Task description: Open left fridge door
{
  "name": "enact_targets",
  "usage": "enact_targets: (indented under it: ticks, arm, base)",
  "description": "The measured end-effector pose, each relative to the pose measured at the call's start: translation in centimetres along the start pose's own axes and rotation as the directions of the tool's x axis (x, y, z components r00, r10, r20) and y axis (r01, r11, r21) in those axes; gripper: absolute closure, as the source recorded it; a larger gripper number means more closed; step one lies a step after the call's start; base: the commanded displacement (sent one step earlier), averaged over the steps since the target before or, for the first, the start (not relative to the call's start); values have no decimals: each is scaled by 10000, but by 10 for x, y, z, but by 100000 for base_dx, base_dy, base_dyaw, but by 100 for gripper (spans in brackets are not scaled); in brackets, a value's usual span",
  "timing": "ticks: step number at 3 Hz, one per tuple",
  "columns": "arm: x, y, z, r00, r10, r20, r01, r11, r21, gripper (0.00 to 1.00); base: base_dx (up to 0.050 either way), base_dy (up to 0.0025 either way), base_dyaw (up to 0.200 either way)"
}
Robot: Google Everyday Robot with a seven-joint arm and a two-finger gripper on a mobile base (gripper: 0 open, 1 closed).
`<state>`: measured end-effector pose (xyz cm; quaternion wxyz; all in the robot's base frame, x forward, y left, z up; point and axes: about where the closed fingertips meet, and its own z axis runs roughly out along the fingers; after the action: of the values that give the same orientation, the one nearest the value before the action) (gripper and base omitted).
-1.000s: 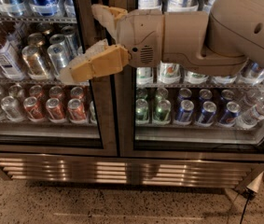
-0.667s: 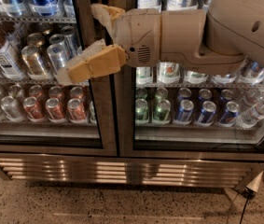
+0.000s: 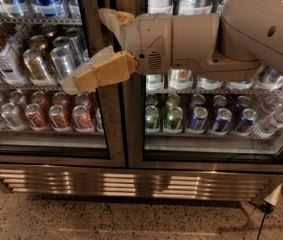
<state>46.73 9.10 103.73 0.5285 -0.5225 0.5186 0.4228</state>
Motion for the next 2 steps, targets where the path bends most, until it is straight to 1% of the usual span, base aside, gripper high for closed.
enact_targets:
  ticks: [2]
  arm:
    - [11, -1, 0, 9995, 253, -170, -253, 9997, 18, 0]
  base:
    - [0, 0, 0]
